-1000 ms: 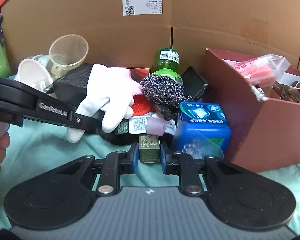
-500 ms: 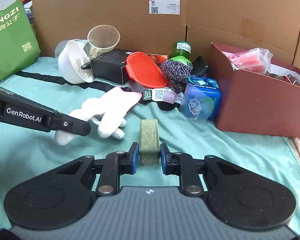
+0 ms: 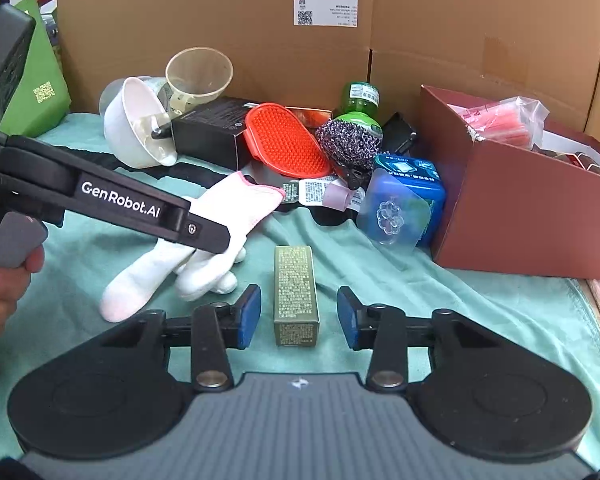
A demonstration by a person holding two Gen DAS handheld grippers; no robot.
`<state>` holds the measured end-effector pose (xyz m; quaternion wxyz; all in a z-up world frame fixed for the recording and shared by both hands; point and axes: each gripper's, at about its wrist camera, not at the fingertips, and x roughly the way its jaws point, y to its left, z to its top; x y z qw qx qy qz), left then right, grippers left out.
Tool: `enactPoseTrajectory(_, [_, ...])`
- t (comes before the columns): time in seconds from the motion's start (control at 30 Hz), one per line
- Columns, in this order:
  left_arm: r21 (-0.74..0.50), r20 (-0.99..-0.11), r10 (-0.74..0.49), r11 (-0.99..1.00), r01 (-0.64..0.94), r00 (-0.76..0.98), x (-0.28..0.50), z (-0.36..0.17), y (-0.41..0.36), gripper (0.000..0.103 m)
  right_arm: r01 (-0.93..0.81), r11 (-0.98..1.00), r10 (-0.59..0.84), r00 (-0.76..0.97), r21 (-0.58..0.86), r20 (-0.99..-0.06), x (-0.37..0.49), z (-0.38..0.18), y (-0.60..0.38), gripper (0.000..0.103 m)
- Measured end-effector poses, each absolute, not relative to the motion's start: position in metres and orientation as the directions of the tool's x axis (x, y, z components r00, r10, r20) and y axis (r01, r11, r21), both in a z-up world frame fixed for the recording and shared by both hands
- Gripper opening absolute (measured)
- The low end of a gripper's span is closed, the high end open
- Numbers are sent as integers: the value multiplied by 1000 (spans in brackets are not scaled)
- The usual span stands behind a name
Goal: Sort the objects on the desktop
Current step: 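Carry the gloves with the left gripper while the right gripper carries the olive box over the bin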
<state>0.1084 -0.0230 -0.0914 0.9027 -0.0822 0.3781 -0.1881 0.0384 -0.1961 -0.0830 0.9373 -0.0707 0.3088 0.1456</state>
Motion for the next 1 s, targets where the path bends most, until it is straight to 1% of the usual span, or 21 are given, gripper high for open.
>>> enactPoseTrajectory(0.1, [-305, -651, -408, 913, 272, 640, 109, -92, -22, 34, -321, 946, 236, 762, -35, -604, 40, -86, -196, 41])
enactPoseTrajectory(0.13, [-308, -649, -407, 913, 268, 643, 108, -92, -22, 36, -323, 946, 238, 762, -34, -603, 40, -87, -195, 40])
enactPoseTrajectory(0.17, [-310, -648, -408, 913, 266, 644, 109, -92, -23, 42, -324, 945, 239, 761, -34, -602, 40, -87, -195, 40])
enactPoseTrajectory(0.2, [-313, -646, -413, 910, 271, 642, 109, -92, -24, 47, -325, 945, 241, 761, -33, -602, 41, -87, -194, 40])
enactPoseTrajectory(0.23, [-311, -645, -413, 910, 273, 643, 108, -92, -26, 47, -326, 945, 242, 761, -32, -601, 41, -88, -194, 40])
enactPoseTrajectory(0.27, [-301, -646, -408, 913, 276, 645, 108, -92, -28, 46, -328, 944, 244, 760, -32, -602, 41, -88, -194, 35])
enactPoseTrajectory(0.3, [-284, -650, -398, 917, 278, 648, 108, -91, -31, 42, -334, 942, 248, 757, -32, -605, 41, -89, -194, 32])
enactPoseTrajectory(0.33, [-273, -653, -392, 920, 281, 648, 108, -91, -33, 35, -339, 940, 252, 753, -29, -608, 41, -90, -194, 24])
enactPoseTrajectory(0.37, [-270, -660, -392, 920, 285, 640, 109, -92, -34, 15, -336, 941, 252, 753, -27, -608, 41, -90, -194, 22])
enactPoseTrajectory(0.4, [-281, -665, -403, 915, 290, 629, 110, -92, -34, 12, -337, 941, 253, 753, -26, -608, 41, -90, -194, 22])
enactPoseTrajectory(0.5, [-297, -651, -426, 905, 305, 628, 106, -88, -35, 8, -337, 941, 255, 758, -25, -601, 38, -88, -196, 21])
enactPoseTrajectory(0.67, [-306, -594, -471, 882, 358, 653, 94, -65, -42, 8, -325, 945, 259, 789, -22, -557, 30, -75, -205, 21])
enactPoseTrajectory(0.83, [-311, -517, -529, 848, 428, 673, 92, -28, -58, 8, -286, 958, 239, 846, -28, -477, 24, -49, -223, 21])
enactPoseTrajectory(1.0, [-326, -428, -606, 796, 511, 671, 102, 17, -85, 8, -220, 975, 189, 902, -39, -389, 25, -21, -249, 21])
